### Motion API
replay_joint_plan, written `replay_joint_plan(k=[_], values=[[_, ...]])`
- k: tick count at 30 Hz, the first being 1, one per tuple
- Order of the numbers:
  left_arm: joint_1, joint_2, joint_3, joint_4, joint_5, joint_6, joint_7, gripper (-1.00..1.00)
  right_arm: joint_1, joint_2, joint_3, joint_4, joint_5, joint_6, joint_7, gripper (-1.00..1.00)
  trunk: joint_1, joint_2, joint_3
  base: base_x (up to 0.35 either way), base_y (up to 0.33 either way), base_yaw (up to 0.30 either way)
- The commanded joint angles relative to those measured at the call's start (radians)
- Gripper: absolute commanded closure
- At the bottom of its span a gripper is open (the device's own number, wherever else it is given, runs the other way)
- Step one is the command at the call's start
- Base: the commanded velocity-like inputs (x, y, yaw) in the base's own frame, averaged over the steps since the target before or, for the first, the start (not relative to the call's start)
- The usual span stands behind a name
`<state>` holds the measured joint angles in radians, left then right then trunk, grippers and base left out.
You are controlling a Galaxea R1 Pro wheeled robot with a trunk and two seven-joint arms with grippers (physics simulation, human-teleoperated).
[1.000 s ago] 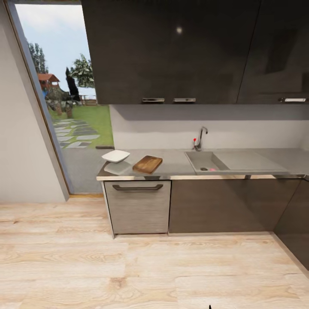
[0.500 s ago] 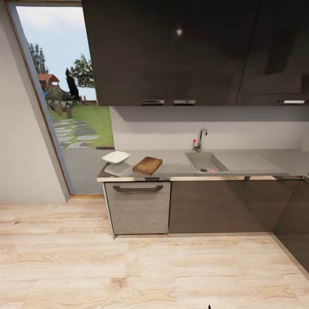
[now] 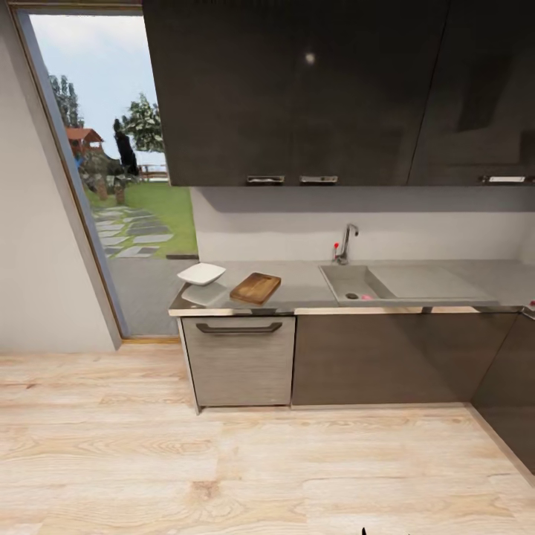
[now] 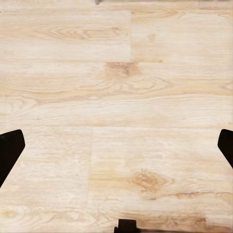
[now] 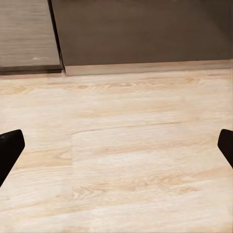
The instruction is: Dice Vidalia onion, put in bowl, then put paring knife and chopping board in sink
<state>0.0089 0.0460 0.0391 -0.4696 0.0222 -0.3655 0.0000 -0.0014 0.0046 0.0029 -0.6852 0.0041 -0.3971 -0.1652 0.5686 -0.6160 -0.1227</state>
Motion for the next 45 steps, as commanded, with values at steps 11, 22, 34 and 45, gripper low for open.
replay_joint_plan(k=[11, 22, 34, 45], values=[[0.0, 0.0, 0.001, -0.003, 0.002, -0.001, 0.0, -1.0, 0.0, 0.0, -0.003, 0.0, 0.001, -0.002, -0.005, -1.0, -0.042, 0.076, 0.033, 0.0, 0.0, 0.0], [0.0, 0.0, 0.001, -0.003, 0.002, -0.001, 0.0, -1.0, 0.0, 0.0, -0.001, 0.0, 0.001, -0.002, -0.005, -1.0, -0.084, 0.153, 0.068, 0.0, 0.0, 0.0], [0.0, 0.0, 0.001, -0.001, 0.002, -0.001, 0.0, -1.0, 0.0, 0.0, -0.001, 0.0, 0.001, -0.002, -0.005, -1.0, -0.119, 0.216, 0.096, 0.0, 0.0, 0.0], [0.0, 0.0, 0.001, -0.003, 0.002, -0.001, 0.0, -1.0, 0.0, 0.0, -0.001, 0.0, 0.001, -0.002, -0.005, -1.0, -0.119, 0.216, 0.096, 0.0, 0.0, 0.0]])
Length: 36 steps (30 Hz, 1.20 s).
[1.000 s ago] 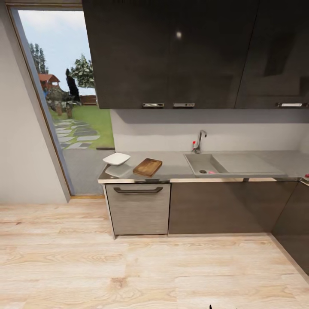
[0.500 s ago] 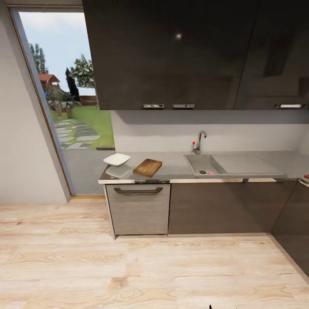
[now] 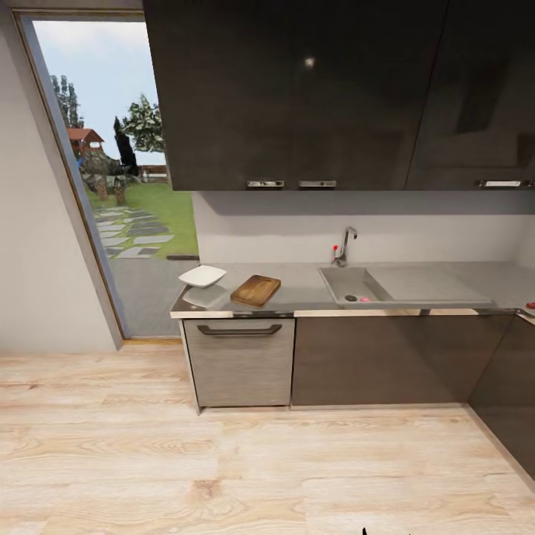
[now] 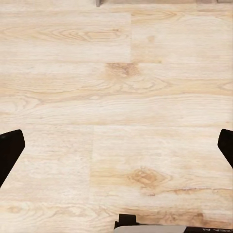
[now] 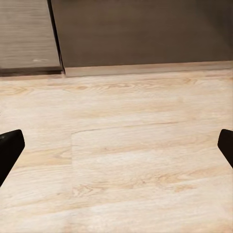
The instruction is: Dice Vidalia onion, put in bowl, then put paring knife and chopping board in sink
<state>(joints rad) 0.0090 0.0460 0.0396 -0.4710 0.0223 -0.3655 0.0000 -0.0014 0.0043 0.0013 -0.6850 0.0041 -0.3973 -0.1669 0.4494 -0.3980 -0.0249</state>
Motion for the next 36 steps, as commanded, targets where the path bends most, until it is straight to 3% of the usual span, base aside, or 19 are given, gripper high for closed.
replay_joint_plan(k=[1, 36], values=[[0.0, 0.0, 0.0, -0.001, 0.002, -0.001, 0.0, -1.0, 0.0, 0.0, 0.0, -0.001, 0.001, -0.002, -0.003, -1.0, 0.001, -0.002, -0.002, 0.0, 0.0, 0.0], [0.0, -0.003, -0.001, -0.003, 0.002, -0.001, -0.001, -1.0, 0.0, 0.0, 0.003, -0.001, 0.001, -0.002, -0.003, -1.0, 0.001, -0.002, -0.002, 0.0, 0.0, 0.0]])
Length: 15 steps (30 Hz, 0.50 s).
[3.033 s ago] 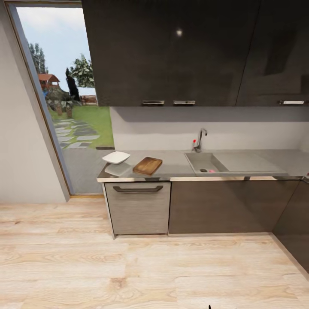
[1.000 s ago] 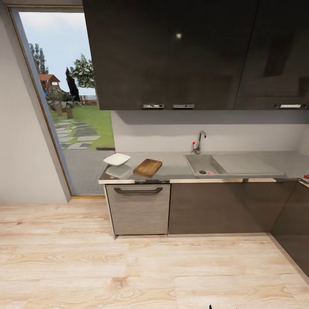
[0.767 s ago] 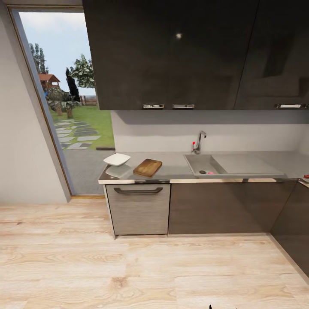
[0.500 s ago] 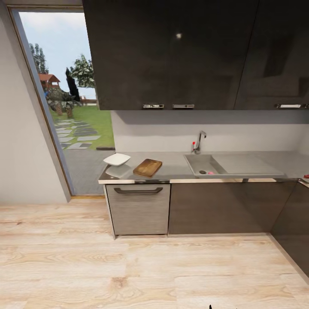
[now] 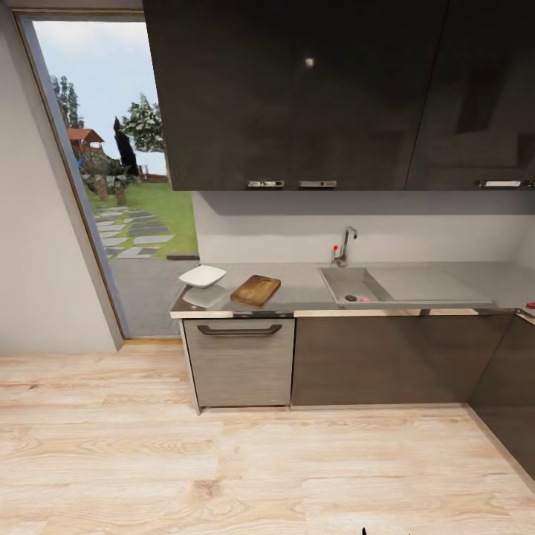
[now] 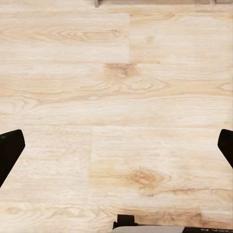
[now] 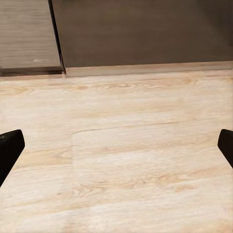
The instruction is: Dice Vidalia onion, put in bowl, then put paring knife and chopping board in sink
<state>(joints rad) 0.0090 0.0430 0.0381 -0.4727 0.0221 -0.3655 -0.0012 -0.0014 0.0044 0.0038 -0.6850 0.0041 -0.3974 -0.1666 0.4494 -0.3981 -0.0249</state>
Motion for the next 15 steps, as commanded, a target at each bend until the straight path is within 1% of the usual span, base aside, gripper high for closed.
replay_joint_plan(k=[1, 5, 9, 11, 12, 13, 14, 15], values=[[0.0, 0.0, 0.0, -0.001, 0.002, -0.001, 0.0, -1.0, 0.0, 0.0, 0.001, -0.001, 0.001, -0.001, -0.004, -1.0, 0.001, -0.002, -0.002, 0.0, 0.0, 0.0], [0.0, 0.0, 0.0, -0.002, 0.002, -0.001, 0.0, -1.0, 0.0, 0.0, 0.002, -0.007, 0.0, -0.003, -0.002, -1.0, 0.001, -0.002, -0.002, 0.033, 0.005, 0.0], [0.0, 0.0, 0.0, 0.0, 0.002, -0.001, 0.0, -1.0, 0.0, 0.0, -0.003, -0.026, -0.001, 0.003, -0.005, -1.0, 0.001, -0.002, -0.002, 0.212, 0.102, 0.0], [0.0, 0.0, 0.0, 0.001, 0.002, -0.001, 0.0, -1.0, 0.0, 0.0, -0.004, -0.073, -0.001, 0.017, -0.011, -1.0, 0.001, -0.002, -0.002, 0.202, 0.112, 0.0], [0.0, 0.0, 0.0, 0.001, 0.002, -0.001, 0.0, -1.0, 0.0, 0.001, -0.004, -0.112, -0.001, 0.033, -0.018, -1.0, 0.001, -0.002, -0.002, 0.127, 0.073, 0.0], [0.0, 0.0, -0.001, 0.002, 0.002, -0.001, 0.0, -1.0, -0.001, 0.001, -0.004, -0.164, 0.0, 0.063, -0.026, -1.0, 0.001, -0.002, -0.002, 0.081, 0.047, 0.0], [0.0, 0.0, -0.001, 0.002, 0.002, -0.001, 0.0, -1.0, -0.002, 0.002, -0.004, -0.227, 0.0, 0.11, -0.036, -1.0, 0.001, -0.002, -0.002, 0.052, 0.03, 0.0], [0.0, 0.0, -0.001, 0.002, 0.002, -0.001, 0.0, -1.0, -0.003, 0.002, -0.004, -0.26, 0.0, 0.141, -0.042, -1.0, 0.001, -0.002, -0.002, 0.042, 0.024, 0.0]])
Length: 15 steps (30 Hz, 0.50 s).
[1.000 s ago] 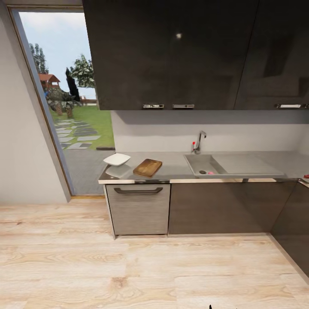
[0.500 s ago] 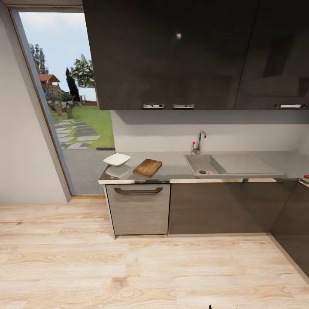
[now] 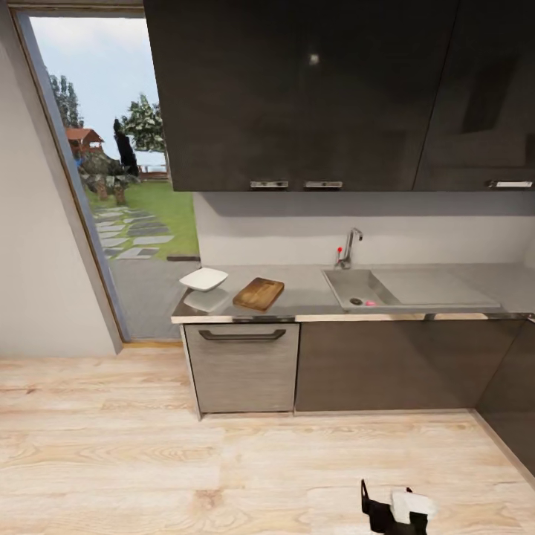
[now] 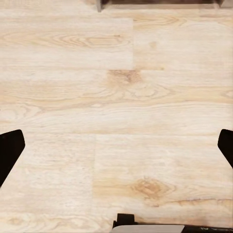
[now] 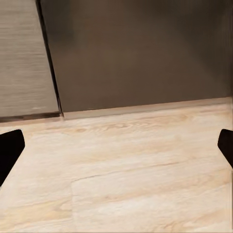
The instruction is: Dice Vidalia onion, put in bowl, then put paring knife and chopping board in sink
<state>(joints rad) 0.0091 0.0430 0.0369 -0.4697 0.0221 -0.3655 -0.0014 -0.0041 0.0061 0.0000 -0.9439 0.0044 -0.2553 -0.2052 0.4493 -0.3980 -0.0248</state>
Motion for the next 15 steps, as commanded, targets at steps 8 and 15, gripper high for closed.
replay_joint_plan(k=[8, 15], values=[[0.0, 0.0, -0.001, -0.001, 0.002, -0.001, 0.0, -1.0, -0.146, 0.004, 0.001, -0.346, 0.002, 0.447, -0.071, -1.0, 0.001, -0.002, -0.002, 0.01, 0.006, 0.0], [0.0, 0.0, -0.002, 0.0, 0.002, -0.001, 0.0, -1.0, -0.451, 0.026, 0.004, -0.358, -0.001, 0.75, -0.123, -1.0, 0.001, -0.002, -0.002, 0.0, 0.0, 0.0]])
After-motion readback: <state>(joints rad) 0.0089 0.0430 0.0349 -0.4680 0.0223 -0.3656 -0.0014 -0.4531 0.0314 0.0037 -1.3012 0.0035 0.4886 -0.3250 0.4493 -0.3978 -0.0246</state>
